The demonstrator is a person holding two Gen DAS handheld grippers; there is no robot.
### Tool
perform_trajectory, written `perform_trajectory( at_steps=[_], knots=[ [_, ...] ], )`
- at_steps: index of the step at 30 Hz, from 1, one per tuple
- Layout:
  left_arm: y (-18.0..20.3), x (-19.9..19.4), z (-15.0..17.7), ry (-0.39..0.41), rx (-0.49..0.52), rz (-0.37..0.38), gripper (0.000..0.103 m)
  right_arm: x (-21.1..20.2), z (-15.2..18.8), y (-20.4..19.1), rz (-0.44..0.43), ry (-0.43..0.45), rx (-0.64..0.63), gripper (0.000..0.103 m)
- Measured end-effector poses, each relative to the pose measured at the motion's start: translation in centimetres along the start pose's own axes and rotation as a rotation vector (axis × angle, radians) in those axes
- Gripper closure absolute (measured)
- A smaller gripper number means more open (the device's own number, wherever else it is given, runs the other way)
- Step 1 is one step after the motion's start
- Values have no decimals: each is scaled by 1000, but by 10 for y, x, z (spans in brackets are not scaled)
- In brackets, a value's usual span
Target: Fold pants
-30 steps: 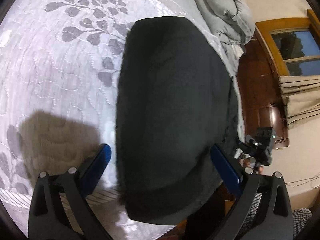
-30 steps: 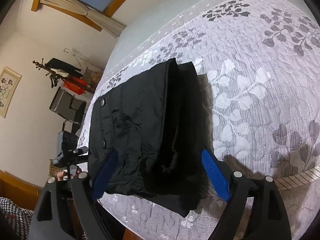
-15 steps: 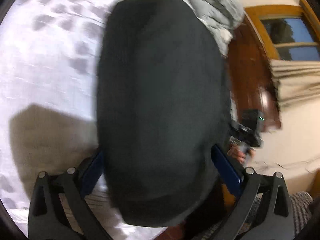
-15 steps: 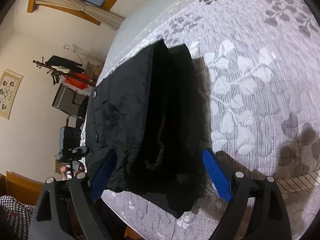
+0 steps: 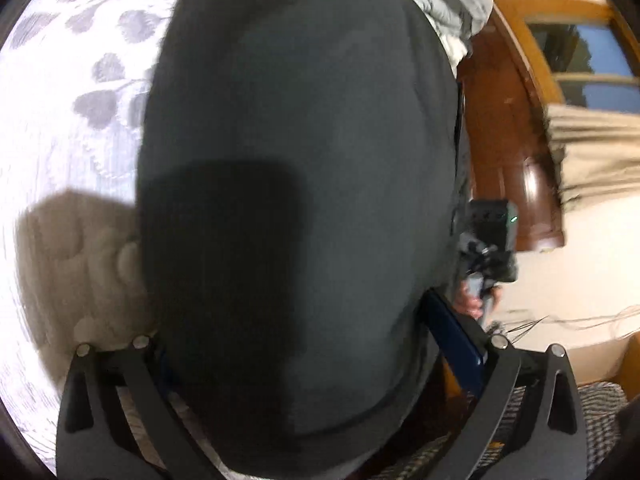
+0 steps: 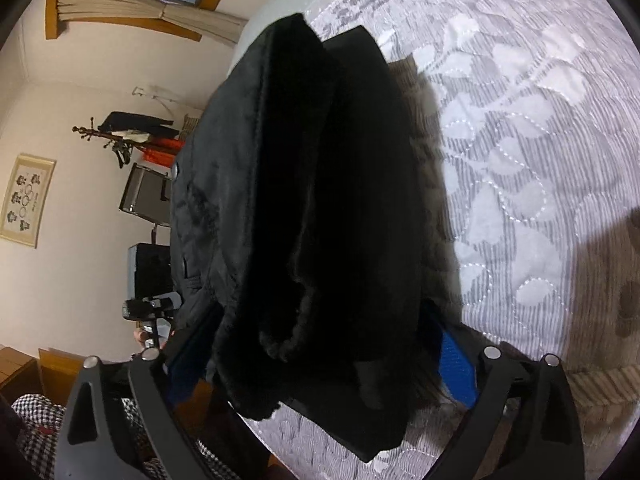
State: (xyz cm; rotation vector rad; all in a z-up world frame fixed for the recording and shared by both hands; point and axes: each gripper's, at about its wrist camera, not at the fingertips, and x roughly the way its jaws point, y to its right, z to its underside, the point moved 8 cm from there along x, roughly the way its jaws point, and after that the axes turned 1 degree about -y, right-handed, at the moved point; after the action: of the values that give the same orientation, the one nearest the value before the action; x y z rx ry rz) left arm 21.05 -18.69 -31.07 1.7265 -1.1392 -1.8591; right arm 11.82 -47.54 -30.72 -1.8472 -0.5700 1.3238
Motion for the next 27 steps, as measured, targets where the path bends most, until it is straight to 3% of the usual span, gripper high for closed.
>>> perform_trajectory(
  at_steps=[2,6,14,18,21,24,27],
  knots=[
    [1,1,-2,-7,-13,-4,3,1,0,-1,1,-1,-9,5],
    [2,-3,1,0,-29,65,3,4,3,-5,-26,4,-15,11],
    [13,10,4,-4,-36,23,4,12,3,-2,-48,21,3,15],
    [17,12,3,8,-39,-4,4,10,3,-1,-25,27,1,26],
    [17,11,3,17,-40,-42,9,5,2,-3,-6,42,-8,37],
    [15,6,3,31,-48,-76,22,-1,2,-13,17,64,-47,51],
    [17,1,2,45,-51,-91,34,-4,1,-25,47,79,-83,57]
  ],
)
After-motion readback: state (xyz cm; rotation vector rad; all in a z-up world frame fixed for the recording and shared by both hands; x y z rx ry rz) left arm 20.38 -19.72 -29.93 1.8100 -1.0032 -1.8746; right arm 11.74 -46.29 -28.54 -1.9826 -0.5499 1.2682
